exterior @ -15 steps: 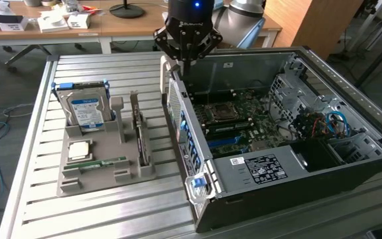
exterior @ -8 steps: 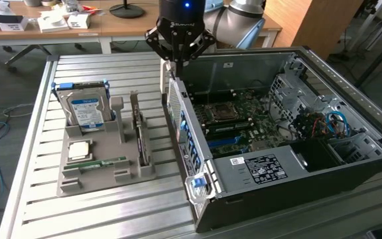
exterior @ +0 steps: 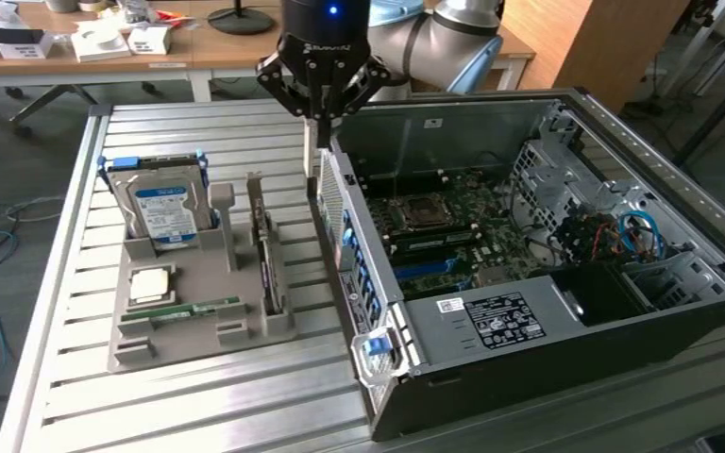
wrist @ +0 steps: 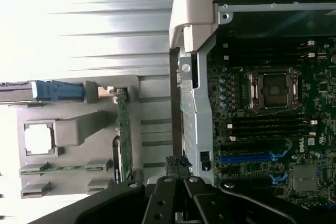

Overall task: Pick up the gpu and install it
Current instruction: 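Reach for the gpu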

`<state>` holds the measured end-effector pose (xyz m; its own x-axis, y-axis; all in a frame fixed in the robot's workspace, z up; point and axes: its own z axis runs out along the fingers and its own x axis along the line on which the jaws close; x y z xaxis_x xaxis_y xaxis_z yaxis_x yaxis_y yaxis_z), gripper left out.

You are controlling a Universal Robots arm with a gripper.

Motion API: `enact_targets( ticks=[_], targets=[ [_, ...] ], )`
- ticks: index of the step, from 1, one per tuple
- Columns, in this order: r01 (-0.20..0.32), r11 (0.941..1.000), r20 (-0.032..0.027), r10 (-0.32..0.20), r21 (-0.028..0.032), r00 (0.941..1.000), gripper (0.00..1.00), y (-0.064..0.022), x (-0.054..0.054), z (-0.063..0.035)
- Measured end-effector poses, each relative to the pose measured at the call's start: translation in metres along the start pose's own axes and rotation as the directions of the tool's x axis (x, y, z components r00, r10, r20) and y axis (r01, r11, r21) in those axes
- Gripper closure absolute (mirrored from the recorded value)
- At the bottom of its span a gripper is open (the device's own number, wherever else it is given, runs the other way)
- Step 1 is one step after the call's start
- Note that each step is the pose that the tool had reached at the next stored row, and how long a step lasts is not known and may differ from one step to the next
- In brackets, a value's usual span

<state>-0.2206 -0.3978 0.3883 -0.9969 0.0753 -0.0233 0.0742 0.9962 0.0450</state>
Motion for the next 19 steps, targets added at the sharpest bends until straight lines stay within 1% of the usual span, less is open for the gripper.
enact_targets(
  ticks=[7, 19],
  targets=[
    [-0.001, 1.0, 0.0, 0.001, 0.0, 1.0, 0.89, -0.0003, 0.014, 0.0006],
    [-0.001, 1.0, 0.0001, 0.001, 0.0, 1.0, 0.89, -0.0024, 0.044, 0.0012]
  ],
)
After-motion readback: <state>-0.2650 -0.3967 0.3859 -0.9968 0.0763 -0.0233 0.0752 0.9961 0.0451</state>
